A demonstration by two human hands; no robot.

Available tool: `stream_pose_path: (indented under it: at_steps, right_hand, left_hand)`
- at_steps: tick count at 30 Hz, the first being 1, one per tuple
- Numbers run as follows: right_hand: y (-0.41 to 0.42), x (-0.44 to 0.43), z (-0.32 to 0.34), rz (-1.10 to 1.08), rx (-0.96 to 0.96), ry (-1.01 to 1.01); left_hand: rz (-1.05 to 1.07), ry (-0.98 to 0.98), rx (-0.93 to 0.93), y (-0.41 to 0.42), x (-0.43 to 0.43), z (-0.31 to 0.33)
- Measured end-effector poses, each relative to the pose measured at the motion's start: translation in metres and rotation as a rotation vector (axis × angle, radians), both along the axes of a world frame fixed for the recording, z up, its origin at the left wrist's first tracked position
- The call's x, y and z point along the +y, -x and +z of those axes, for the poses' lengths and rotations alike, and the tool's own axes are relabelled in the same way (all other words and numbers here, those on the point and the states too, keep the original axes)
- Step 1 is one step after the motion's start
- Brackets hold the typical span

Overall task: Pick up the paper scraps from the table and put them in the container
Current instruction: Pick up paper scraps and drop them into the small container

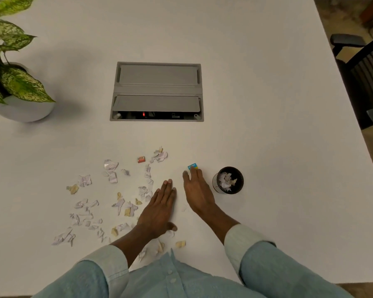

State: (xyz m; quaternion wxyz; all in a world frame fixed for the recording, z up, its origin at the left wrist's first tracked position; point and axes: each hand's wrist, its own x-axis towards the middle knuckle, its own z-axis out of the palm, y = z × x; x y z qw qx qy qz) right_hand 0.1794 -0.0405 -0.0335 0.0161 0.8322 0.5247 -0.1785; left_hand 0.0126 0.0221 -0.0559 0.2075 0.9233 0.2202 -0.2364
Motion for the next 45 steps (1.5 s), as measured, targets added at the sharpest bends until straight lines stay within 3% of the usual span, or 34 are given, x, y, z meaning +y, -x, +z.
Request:
stream_pose_path:
  at_steps: [10,18,24,29,32,36,41,45]
  right_hand:
    - [-0.010,0.021,-0.012,0.055,-0.073,0.167]
    - [0.003,-0.001,-0.007,0.084,-0.126,0.111]
    - [-0.006,-0.014,0.029,-0.061,-0.059,-0.187]
    - [-0.050,-0.041,0.080,-0.381,-0.170,-0.408]
    - [-0.074,-0.060,0.087,-0.512,-0.037,-0.347]
    - [-0.082,-0.075,0.086,-0.460,-0.013,-0.236]
    - [-0.050,-0.077,0.082,-0.422,0.013,-0.424]
    - [-0.003,-0.080,0.048,-0.311,0.184,-0.346]
  left_hand:
    - [0.026,-0.005,0.048,-0.003,-0.003,-0.008]
    - [0.026,-0.038,0.071,-0.006,-0.006,-0.011]
    - [0.033,-0.035,0.059,-0.004,-0.007,-0.010]
    - [0.030,-0.023,0.057,-0.006,-0.006,-0.006]
    - [0.036,-0.023,0.071,-0.007,-0.006,-0.004]
    - [0.039,-0.017,0.072,-0.008,-0.006,-0.002]
    - [0.035,-0.029,0.068,-0.006,-0.007,-0.003]
    - [0.039,-0.030,0.063,-0.006,-0.007,-0.005]
